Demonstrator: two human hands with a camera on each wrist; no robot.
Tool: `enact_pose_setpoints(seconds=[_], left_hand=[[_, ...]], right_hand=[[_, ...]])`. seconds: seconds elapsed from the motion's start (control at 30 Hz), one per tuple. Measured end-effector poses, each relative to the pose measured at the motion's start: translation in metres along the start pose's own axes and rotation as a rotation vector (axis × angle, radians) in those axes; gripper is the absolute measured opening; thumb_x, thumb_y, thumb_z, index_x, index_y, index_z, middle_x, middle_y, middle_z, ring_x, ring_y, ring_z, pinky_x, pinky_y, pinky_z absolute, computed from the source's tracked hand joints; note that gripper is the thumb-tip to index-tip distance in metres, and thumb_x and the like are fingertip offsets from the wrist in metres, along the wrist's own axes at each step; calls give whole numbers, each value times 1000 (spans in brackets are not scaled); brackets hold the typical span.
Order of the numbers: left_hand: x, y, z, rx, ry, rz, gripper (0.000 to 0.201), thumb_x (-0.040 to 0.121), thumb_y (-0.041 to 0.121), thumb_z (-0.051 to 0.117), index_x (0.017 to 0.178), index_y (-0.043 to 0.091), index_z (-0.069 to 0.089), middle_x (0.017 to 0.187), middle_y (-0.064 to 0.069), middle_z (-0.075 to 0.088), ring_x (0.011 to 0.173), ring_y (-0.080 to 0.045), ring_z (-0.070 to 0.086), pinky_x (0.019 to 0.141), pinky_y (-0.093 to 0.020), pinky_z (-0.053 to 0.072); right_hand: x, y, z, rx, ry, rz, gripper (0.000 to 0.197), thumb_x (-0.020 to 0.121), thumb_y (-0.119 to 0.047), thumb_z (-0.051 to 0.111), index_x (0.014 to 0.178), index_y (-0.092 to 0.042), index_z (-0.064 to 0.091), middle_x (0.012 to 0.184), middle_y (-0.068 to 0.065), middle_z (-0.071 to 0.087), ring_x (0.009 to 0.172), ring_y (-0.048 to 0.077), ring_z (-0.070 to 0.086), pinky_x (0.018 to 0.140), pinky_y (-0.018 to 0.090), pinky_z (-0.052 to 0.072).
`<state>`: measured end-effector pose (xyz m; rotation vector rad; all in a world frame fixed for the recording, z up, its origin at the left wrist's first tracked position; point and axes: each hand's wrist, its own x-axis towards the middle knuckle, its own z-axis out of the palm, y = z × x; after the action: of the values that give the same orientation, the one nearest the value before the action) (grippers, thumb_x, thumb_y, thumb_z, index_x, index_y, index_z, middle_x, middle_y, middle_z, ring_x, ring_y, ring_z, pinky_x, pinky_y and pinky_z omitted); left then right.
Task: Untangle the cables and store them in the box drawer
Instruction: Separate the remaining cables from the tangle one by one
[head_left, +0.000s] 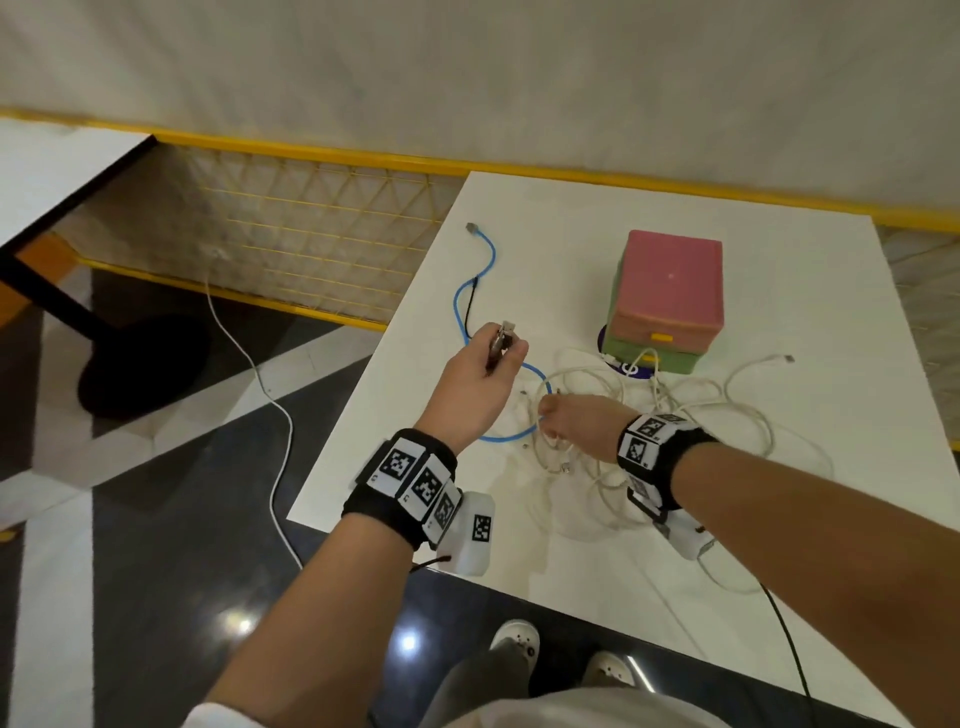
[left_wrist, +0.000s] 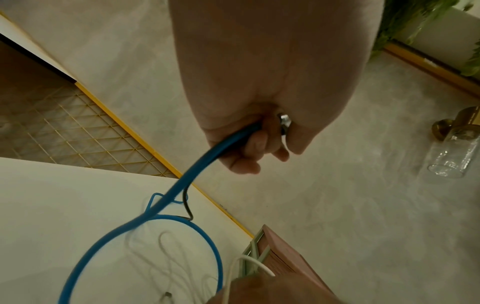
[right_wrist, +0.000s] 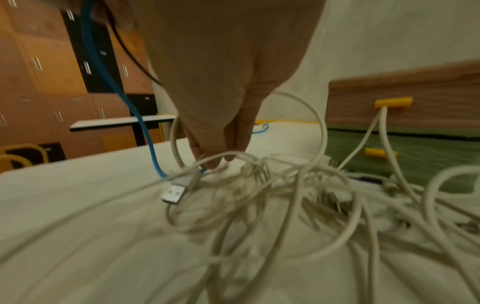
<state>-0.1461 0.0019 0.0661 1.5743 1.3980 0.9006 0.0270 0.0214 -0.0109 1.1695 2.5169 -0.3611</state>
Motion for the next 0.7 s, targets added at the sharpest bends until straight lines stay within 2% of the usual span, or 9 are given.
enact_pose_setpoints(seconds=[0.07, 0.17, 0.3, 0.37, 0.43, 0.53, 0.6, 0.67, 0.7], left_hand=[[0, -4, -2, -52, 97, 26, 10, 95, 21, 57, 97, 12, 59, 68, 9, 48, 57, -2, 43, 60, -14, 40], [0, -6, -6, -74, 166, 48, 14, 98, 20, 53, 98, 17, 66, 59, 15, 48, 54, -3, 41, 57, -19, 39], [5, 3, -3, -95, 134, 93, 21, 101, 22, 48, 101, 19, 69, 52, 15, 43, 51, -4, 35, 52, -12, 32], [6, 10, 5, -119, 80, 107, 22, 101, 22, 48, 104, 19, 70, 52, 10, 34, 50, -6, 31, 51, -16, 29], [7, 17, 15, -142, 37, 92, 22, 101, 22, 48, 108, 15, 69, 50, 7, 36, 46, -2, 37, 51, -13, 29], [9, 23, 28, -209, -6, 38, 21, 99, 30, 52, 105, 17, 67, 47, 20, 45, 46, 2, 41, 56, -18, 34], [10, 27, 35, -253, -41, 35, 24, 96, 32, 57, 101, 11, 67, 53, 19, 52, 48, 4, 46, 56, -16, 38], [11, 33, 40, -264, -47, 66, 21, 95, 28, 59, 94, 8, 65, 60, 14, 57, 49, 4, 50, 54, -11, 39], [11, 36, 42, -268, -40, 88, 18, 96, 26, 59, 89, 9, 62, 63, 9, 58, 49, 3, 50, 53, -12, 40]], right_hand=[[-9, 9, -5, 107, 74, 40, 16, 91, -12, 43, 102, -16, 54, 110, 5, 57, 99, 27, 57, 77, 32, 42], [-27, 21, -13, 160, 270, 64, 21, 89, -12, 44, 103, -22, 56, 99, 2, 62, 90, 26, 61, 73, 31, 45], [-48, 23, -26, 98, 580, 49, 24, 92, -19, 56, 113, -16, 67, 84, 6, 65, 74, 28, 64, 58, 32, 46], [-56, 18, -36, 256, 624, 140, 24, 96, -26, 51, 108, -13, 67, 87, 5, 66, 80, 26, 63, 66, 38, 50], [-61, 12, -42, 453, 656, 223, 21, 97, -29, 48, 95, -16, 64, 84, -2, 67, 77, 17, 62, 71, 40, 50], [-68, -1, -51, 670, 767, 224, 18, 96, -25, 49, 82, -18, 58, 69, -9, 65, 55, 1, 56, 58, 27, 45], [-71, -11, -55, 771, 791, 165, 17, 97, -21, 50, 81, -23, 55, 68, -8, 66, 47, 4, 55, 53, 24, 44], [-74, -20, -59, 808, 807, 133, 26, 97, -19, 48, 82, -41, 50, 68, -7, 65, 43, 10, 56, 51, 28, 49], [-74, -23, -60, 831, 805, 128, 26, 97, -19, 47, 85, -41, 50, 70, -6, 64, 43, 14, 57, 52, 29, 50]])
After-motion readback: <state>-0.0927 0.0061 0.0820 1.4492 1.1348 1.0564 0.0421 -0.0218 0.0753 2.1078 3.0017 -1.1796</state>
